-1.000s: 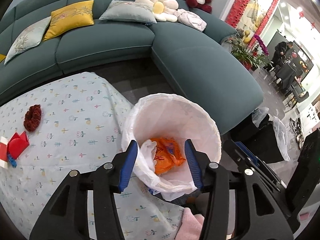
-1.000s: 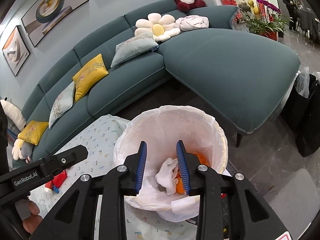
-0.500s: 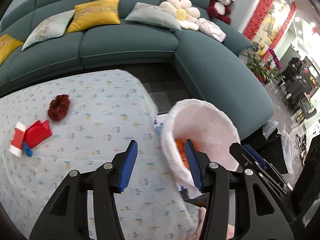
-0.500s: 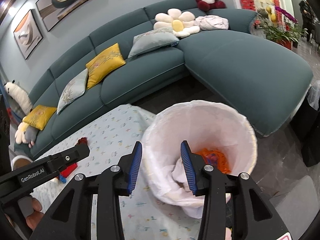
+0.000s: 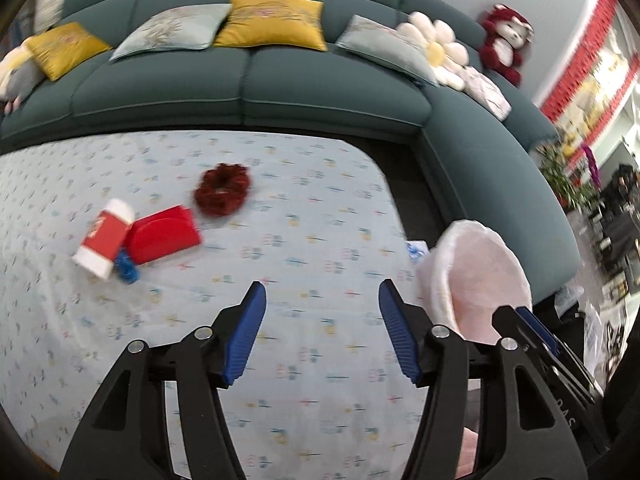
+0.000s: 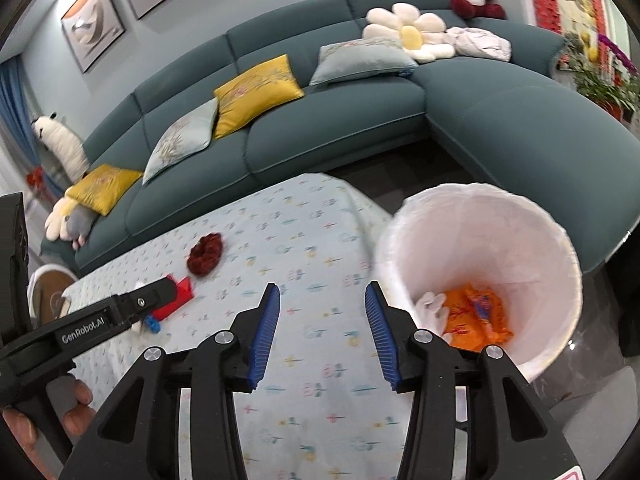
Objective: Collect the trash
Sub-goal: 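Move both grippers back to the red cup and red envelope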
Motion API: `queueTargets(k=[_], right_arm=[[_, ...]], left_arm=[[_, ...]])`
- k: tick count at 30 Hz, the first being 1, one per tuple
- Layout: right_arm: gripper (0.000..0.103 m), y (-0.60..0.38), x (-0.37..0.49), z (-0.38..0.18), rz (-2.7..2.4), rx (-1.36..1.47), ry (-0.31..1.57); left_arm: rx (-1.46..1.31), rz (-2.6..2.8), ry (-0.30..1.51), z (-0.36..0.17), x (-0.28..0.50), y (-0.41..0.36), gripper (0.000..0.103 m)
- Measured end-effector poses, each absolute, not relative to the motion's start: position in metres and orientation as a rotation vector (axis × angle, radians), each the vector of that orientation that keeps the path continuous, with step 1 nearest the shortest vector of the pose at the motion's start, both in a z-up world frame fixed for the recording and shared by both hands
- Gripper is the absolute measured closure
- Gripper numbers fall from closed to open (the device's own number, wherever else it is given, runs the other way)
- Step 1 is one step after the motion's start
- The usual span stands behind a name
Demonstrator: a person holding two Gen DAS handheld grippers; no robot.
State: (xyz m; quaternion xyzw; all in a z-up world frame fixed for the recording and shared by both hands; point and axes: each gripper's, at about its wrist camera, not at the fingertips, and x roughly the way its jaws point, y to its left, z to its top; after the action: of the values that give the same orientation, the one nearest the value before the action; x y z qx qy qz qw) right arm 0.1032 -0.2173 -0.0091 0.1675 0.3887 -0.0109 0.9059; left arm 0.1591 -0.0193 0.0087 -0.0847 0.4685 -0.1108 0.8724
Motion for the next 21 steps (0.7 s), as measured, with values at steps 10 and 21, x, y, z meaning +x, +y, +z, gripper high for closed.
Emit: queueTargets(k=[10,21], right_arm=[[0.056,-0.157,0.115,-0.012,0.057,0.290,0.845],[0.056,-0.091,0.138,-0.025,0.147,0.236,0.899]], left_arm=[[-0.249,-0.109,0.972,-0.002,0.162,0.059,0.041],[-0.211,0.029,0.983,-0.022,0.176,0.128,0.022]])
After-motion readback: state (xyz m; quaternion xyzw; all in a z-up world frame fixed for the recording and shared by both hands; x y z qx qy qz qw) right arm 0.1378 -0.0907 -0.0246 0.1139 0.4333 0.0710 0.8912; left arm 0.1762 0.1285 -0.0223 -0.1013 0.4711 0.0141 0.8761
